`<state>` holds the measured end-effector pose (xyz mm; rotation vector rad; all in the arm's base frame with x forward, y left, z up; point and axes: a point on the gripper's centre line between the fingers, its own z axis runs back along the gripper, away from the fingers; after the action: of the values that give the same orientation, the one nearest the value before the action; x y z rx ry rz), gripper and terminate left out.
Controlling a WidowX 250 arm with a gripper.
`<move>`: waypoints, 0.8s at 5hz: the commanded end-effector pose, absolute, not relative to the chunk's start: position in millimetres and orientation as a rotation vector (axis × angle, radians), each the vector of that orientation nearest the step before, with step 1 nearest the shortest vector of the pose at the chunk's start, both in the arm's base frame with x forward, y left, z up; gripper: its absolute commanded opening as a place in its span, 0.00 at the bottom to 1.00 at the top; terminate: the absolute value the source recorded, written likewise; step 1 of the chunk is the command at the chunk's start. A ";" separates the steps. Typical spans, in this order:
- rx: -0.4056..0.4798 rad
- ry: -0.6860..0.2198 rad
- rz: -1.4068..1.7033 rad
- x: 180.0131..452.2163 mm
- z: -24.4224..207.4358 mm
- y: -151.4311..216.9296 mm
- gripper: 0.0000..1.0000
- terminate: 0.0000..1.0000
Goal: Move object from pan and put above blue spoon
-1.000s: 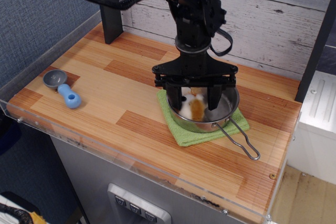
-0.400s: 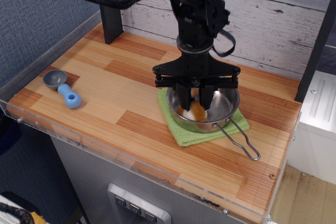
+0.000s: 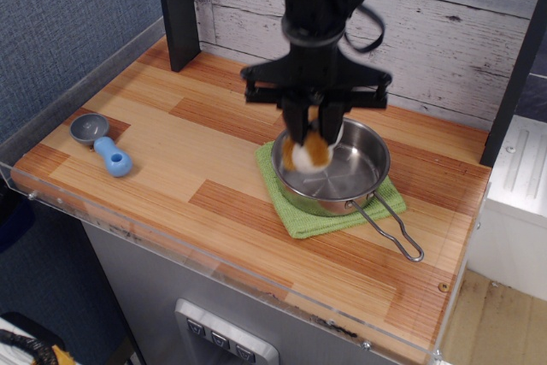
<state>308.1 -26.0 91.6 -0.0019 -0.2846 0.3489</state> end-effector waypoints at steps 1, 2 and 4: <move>0.029 -0.449 0.419 304.5 172.2 -4.6 0.00 0.00; 0.075 -0.478 0.508 292.1 186.3 33.1 0.00 0.00; 0.113 -0.463 0.646 288.0 174.3 96.7 0.00 0.00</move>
<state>293.5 97.9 161.1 0.1091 -0.4202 0.6508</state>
